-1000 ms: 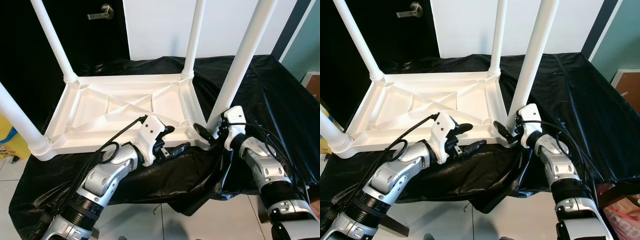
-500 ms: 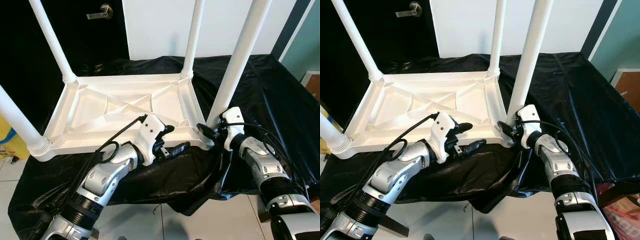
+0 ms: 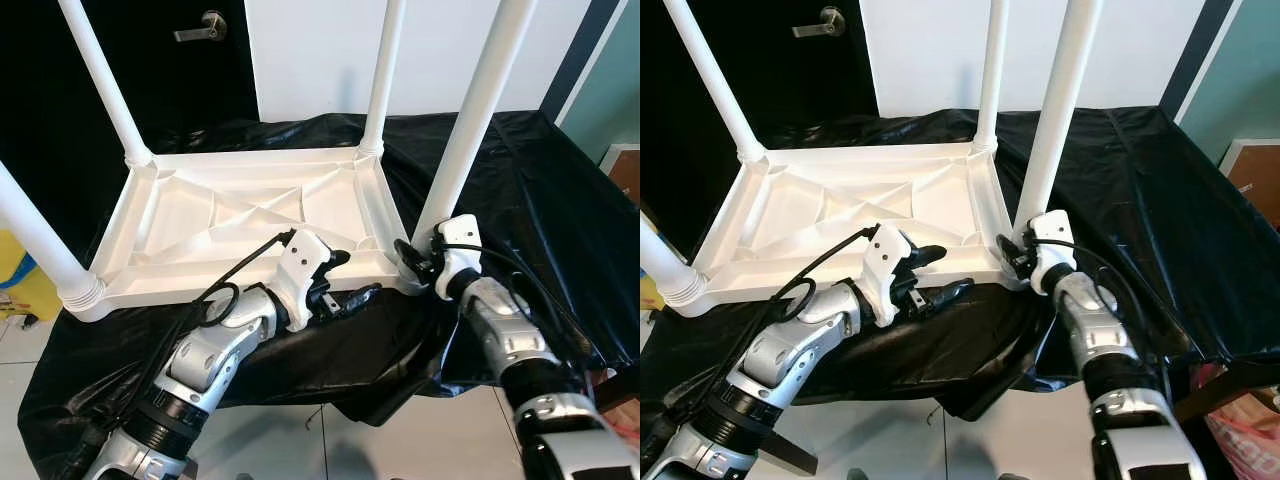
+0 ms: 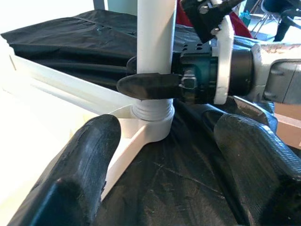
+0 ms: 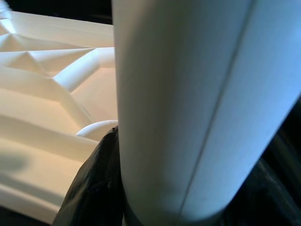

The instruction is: Building children table

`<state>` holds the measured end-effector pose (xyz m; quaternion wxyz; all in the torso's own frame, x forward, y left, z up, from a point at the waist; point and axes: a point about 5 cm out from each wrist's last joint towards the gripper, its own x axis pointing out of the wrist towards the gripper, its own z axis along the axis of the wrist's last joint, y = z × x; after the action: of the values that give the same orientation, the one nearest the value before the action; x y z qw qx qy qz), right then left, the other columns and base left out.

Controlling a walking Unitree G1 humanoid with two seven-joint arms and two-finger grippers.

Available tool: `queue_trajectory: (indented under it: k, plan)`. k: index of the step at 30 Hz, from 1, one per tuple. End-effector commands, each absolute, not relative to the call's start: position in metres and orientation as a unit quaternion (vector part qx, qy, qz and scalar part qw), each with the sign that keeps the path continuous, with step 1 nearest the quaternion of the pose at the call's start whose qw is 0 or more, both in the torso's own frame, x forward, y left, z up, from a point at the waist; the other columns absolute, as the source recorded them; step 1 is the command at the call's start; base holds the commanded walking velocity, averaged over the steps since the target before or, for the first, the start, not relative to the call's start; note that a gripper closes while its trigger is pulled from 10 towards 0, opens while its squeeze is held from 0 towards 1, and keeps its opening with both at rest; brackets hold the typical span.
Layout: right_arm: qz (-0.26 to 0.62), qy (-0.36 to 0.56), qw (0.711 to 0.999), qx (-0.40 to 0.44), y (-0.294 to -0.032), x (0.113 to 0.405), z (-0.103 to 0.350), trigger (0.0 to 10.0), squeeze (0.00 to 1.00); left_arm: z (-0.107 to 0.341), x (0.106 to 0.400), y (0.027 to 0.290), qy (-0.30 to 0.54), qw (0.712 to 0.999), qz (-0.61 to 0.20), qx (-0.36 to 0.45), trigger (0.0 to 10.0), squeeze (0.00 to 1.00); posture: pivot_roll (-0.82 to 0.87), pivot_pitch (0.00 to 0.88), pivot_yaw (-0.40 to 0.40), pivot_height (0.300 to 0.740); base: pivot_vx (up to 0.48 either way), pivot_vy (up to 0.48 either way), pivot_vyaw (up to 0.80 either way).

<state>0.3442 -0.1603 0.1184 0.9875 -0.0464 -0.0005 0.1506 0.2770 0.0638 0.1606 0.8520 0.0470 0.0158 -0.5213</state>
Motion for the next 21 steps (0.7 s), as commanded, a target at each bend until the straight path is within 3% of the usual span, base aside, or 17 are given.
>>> queue_trajectory:
  k: [1, 10, 16, 21]
  plan:
    - [0.107, 0.035, 0.993, -0.044, -0.168, 0.34, 0.104, 10.0, 0.0, 0.161, 0.273, 0.062, 0.015, 0.83, -0.555, 0.051, 10.0, 0.0, -0.08, 0.038, -0.014, 0.74, 0.0, 0.0, 0.0]
    - [0.02, 0.028, 0.999, -0.022, -0.158, 0.338, 0.104, 10.0, 0.0, 0.16, 0.271, 0.061, 0.017, 0.829, -0.557, 0.049, 10.0, 0.0, -0.09, 0.048, -0.009, 0.74, 0.0, 0.0, 0.0]
    - [-0.078, 0.03, 0.996, 0.005, -0.134, 0.334, 0.104, 10.0, 0.0, 0.159, 0.27, 0.062, 0.021, 0.825, -0.563, 0.05, 10.0, 0.0, -0.09, 0.059, 0.008, 0.74, 0.0, 0.0, 0.0]
    - [-0.085, 0.022, 0.996, 0.017, -0.115, 0.335, 0.106, 10.0, 0.0, 0.162, 0.27, 0.059, 0.019, 0.823, -0.566, 0.046, 10.0, 0.0, -0.08, 0.058, 0.019, 0.74, 0.0, 0.0, 0.0]
